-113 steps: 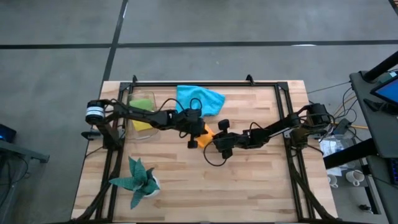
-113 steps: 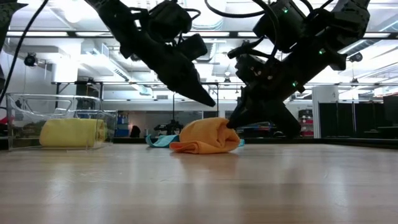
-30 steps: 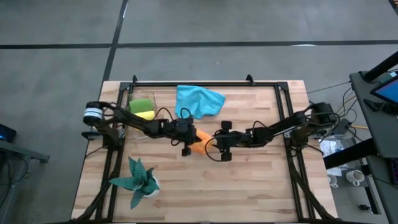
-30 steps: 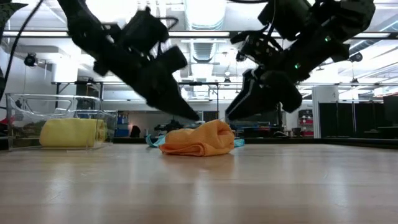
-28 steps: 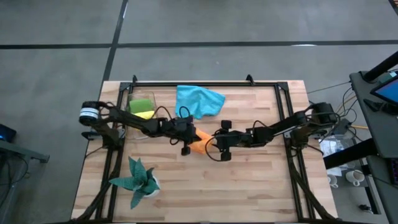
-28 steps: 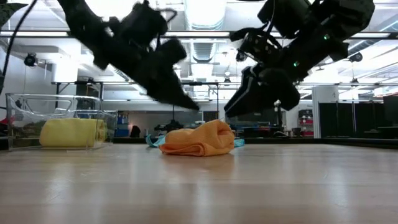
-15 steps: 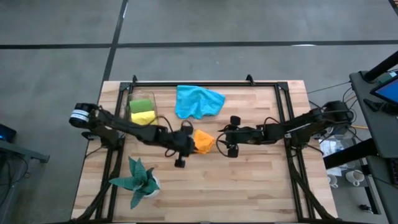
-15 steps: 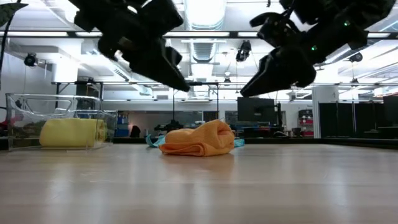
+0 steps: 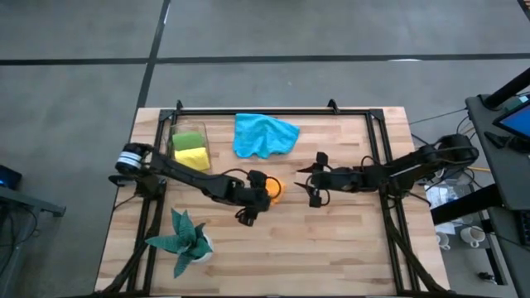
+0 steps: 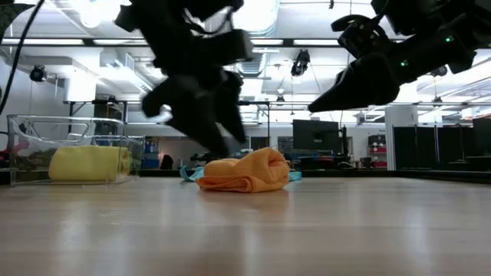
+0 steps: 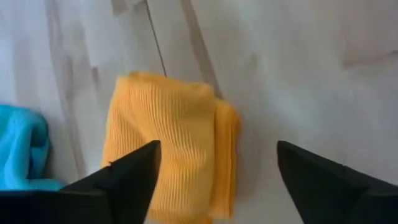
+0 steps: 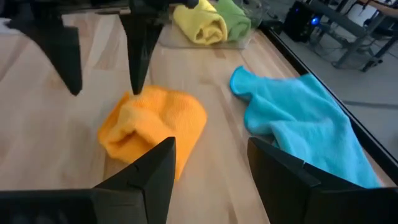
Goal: Roll microfiber towels into tight, uniform cylinder then place into a basket
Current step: Put the rolled orange microfiber towel into the transparent bin
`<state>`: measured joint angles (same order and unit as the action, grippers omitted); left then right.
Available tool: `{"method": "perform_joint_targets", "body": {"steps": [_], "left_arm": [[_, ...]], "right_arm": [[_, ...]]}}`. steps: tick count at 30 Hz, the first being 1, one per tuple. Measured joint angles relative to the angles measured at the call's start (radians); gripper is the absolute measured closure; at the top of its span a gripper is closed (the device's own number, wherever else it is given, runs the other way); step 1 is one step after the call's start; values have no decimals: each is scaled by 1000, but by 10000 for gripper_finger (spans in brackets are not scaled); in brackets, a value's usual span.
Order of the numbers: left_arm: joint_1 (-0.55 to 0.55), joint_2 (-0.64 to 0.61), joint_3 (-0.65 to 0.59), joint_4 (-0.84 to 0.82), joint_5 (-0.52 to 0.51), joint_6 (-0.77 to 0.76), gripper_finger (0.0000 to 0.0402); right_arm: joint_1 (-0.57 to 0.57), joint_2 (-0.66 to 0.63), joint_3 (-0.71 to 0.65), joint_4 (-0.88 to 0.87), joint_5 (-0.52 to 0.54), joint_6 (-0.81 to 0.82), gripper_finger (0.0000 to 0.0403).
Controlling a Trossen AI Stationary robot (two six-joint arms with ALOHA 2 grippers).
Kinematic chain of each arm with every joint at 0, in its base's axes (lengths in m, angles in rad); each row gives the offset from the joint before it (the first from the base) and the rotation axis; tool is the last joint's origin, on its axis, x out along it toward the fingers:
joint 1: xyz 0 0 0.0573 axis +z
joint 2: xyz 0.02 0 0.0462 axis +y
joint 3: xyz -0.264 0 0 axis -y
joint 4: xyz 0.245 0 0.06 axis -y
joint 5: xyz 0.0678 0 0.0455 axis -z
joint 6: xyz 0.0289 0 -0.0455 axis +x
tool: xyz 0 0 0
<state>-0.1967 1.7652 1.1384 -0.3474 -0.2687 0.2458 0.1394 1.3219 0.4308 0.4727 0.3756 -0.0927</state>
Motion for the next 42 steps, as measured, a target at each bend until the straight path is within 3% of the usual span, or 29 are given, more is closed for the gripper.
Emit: {"method": "perform_joint_targets", "body": {"steps": [5, 21, 24, 28, 32, 36, 42], "left_arm": [[21, 66, 66, -57, -1, 3, 76], [73, 165, 75, -76, 27, 113, 75], [71, 169, 76, -67, -19, 112, 87], [79, 175, 60, -34, -131, 112, 149], [81, 191, 27, 30, -239, 161, 261], [85, 209, 22, 51, -254, 164, 378], [84, 132, 34, -32, -200, 149, 394]], "right_arm": [[0, -20, -10, -8, 0, 12, 209], [0, -12, -11, 13, -8, 7, 209], [0, -11, -11, 23, -8, 6, 209], [0, -11, -11, 27, -8, 6, 209], [0, -11, -11, 29, -8, 6, 209], [0, -11, -11, 31, -8, 6, 209], [0, -11, -11, 33, -8, 3, 209]]}}
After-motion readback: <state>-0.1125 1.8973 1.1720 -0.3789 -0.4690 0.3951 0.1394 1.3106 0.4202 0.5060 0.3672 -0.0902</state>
